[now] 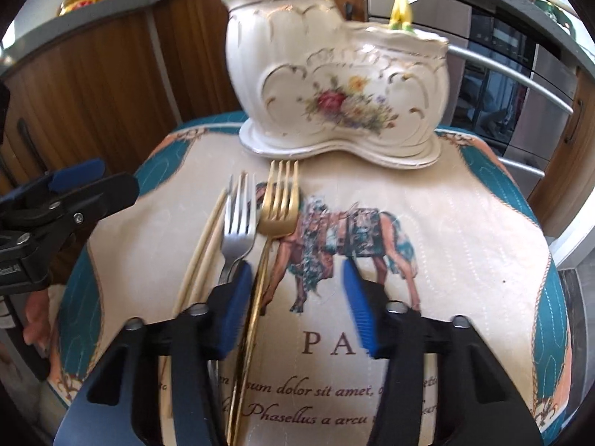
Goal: Organize utensils
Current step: 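Lower the right tool onto the gold fork and close it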
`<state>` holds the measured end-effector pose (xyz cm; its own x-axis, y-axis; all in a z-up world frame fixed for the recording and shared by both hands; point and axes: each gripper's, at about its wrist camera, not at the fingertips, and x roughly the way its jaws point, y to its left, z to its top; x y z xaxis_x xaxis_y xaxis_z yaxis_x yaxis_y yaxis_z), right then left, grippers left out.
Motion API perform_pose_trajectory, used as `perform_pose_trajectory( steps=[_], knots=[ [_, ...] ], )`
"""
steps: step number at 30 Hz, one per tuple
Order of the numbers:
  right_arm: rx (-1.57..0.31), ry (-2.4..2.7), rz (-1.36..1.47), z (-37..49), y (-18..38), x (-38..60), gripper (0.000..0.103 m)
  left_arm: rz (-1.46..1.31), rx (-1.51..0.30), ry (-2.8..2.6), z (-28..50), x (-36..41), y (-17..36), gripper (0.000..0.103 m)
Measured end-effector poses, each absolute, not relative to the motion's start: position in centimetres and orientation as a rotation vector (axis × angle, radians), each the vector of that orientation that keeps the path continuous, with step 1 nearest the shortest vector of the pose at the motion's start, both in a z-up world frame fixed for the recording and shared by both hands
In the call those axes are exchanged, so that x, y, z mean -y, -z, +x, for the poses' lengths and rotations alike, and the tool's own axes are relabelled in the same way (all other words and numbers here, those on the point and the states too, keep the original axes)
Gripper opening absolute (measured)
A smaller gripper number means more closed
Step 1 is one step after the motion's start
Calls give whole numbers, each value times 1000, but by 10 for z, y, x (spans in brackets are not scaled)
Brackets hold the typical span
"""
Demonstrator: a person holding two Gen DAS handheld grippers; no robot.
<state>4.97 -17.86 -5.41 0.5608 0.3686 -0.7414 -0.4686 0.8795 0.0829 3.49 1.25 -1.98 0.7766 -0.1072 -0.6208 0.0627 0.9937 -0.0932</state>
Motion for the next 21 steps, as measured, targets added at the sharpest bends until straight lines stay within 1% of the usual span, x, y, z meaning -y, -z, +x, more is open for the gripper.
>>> perform_pose_trajectory(
  steps=[2, 3, 4, 5, 6, 11, 16, 21],
  knots=[
    [-842, -499, -154, 49, 55, 173, 40, -53, -682, 105, 34, -8, 20, 97],
    [-841, -504, -162, 49, 55, 171, 35, -47, -687, 112, 33, -7, 20, 97],
    [-840, -513, -166, 49, 55, 169, 33, -41, -694, 119, 34, -5, 20, 97],
    [-839, -517, -166, 49, 55, 169, 24, -32, -704, 122, 34, -2, 21, 97],
    [-840, -527, -163, 49, 54, 169, 11, -25, -711, 124, 34, 0, 21, 97],
    [-856, -559, -77, 52, 53, 179, 7, 36, -740, 163, 31, 12, 23, 97],
    [-809, -549, -37, 51, 43, 194, 7, 114, -810, 171, 30, 23, 34, 97],
    [-785, -551, -17, 52, 39, 202, 7, 135, -867, 170, 29, 32, 45, 97]
  ],
)
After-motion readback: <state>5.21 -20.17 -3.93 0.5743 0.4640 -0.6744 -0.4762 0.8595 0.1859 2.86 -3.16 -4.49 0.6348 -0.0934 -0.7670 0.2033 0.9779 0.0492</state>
